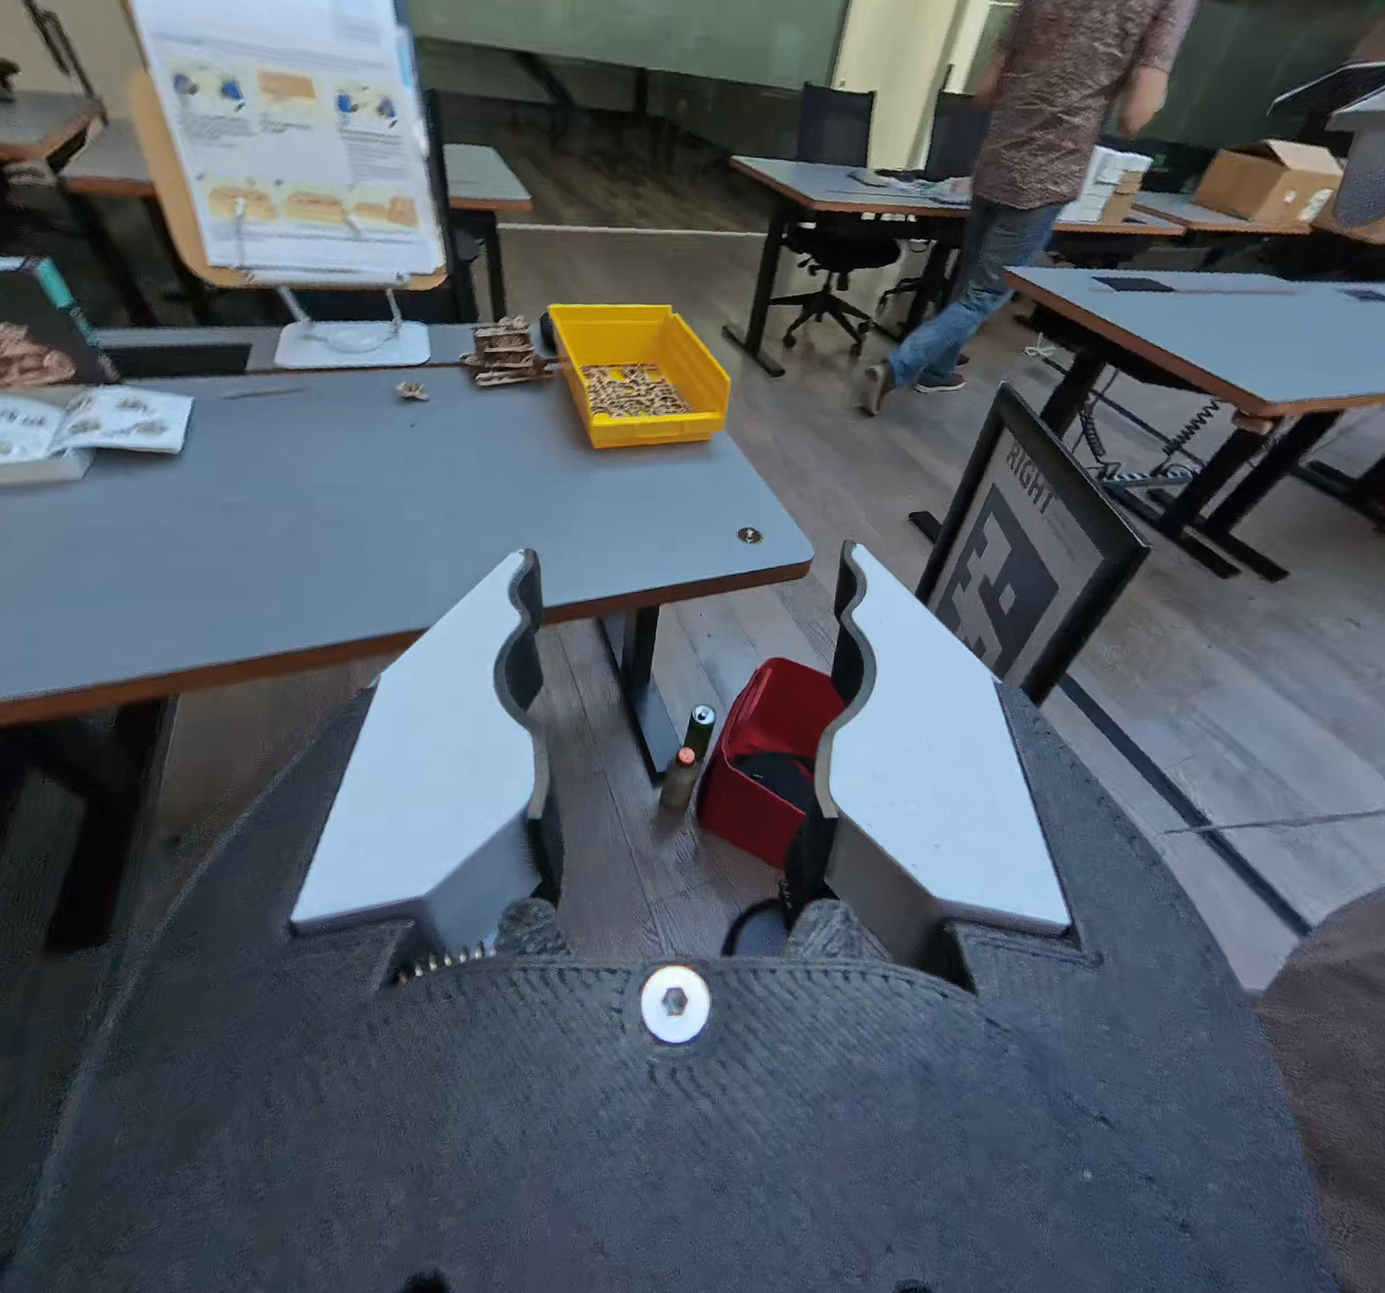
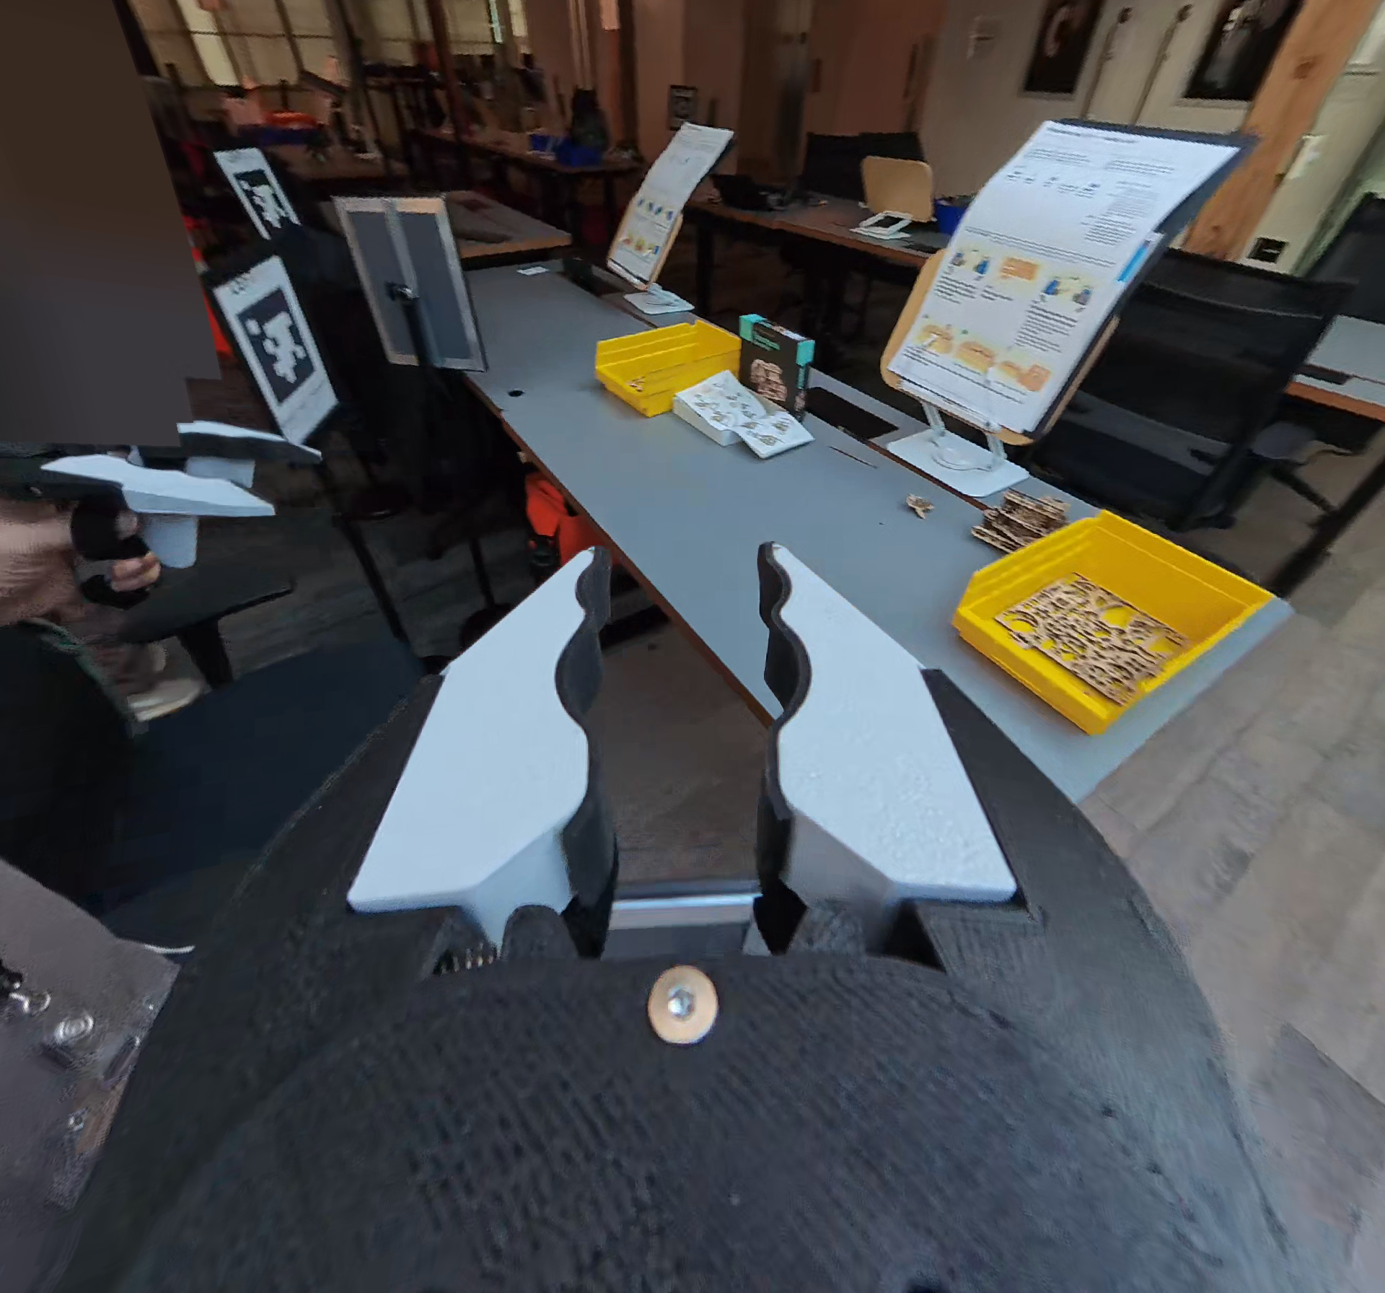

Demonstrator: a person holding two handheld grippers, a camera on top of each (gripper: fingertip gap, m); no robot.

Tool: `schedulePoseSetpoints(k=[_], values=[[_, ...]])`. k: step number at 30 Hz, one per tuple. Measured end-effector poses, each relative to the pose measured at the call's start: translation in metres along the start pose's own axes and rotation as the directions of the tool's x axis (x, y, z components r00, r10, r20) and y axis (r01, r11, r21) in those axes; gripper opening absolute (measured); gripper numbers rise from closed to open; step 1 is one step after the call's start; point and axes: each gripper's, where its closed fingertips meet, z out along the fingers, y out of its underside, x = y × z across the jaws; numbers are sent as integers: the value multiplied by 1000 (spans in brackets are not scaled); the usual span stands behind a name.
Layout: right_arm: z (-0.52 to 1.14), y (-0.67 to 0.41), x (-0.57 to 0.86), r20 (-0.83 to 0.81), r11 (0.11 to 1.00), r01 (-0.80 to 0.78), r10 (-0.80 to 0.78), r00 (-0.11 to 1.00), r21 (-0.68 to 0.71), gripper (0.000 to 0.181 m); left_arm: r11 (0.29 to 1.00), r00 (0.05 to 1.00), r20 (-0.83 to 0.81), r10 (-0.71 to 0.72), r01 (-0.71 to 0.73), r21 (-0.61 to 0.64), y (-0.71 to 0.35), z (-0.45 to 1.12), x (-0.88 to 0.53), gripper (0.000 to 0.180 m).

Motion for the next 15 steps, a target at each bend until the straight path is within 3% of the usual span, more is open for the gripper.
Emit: schedulePoseSetpoints(k=[5,11,15], values=[[42,-17,-71,209,999,-3,-6,978,43,39,981,952,238,-190,179,67,9,-133,-25,76],[80,26,-167,361,987,143,-108,926,-71,41,993,841,529,-115,99,58,26,-302,-43,73],[106,18,-270,492,994,108,-88,866,-13,42,1000,756,655,-20,17,12,25,-418,-42,75]])
